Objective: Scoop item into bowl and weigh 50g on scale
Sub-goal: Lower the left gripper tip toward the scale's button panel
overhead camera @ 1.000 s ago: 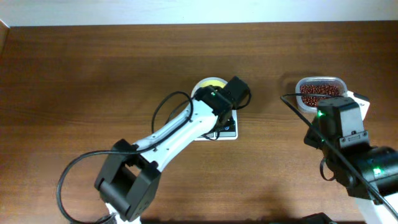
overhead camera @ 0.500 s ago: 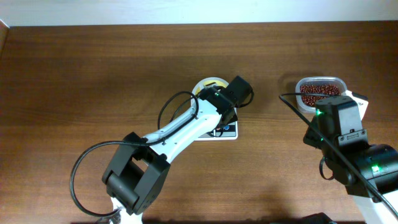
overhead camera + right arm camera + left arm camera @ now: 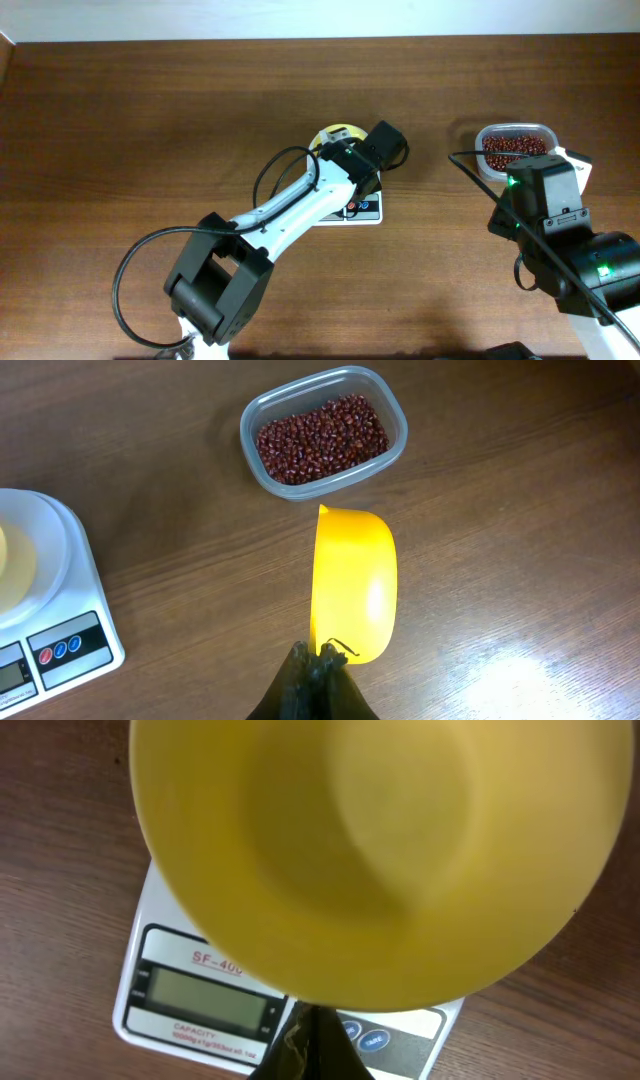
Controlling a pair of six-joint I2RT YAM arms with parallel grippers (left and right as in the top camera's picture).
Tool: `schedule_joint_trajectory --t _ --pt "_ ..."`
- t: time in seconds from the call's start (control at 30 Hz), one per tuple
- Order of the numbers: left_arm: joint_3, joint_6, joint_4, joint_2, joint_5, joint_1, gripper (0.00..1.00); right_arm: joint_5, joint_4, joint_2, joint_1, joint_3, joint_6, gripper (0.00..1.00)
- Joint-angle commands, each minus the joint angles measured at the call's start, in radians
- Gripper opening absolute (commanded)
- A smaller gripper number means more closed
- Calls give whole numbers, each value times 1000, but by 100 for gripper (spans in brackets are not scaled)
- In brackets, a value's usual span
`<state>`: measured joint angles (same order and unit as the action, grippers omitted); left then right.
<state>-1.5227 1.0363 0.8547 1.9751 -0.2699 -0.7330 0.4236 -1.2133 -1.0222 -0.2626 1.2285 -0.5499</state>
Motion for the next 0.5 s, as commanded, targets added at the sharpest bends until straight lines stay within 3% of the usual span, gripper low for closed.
schedule_joint_trajectory --t 0.0,0.2,0.47 --pt "3 6 29 7 -14 0 0 -2 -3 1 -5 19 -4 4" --pt "3 12 64 7 -18 -33 0 -1 -3 1 -5 19 -4 4" --pt "3 211 131 7 -196 -159 0 -1 -3 1 -5 19 -3 4"
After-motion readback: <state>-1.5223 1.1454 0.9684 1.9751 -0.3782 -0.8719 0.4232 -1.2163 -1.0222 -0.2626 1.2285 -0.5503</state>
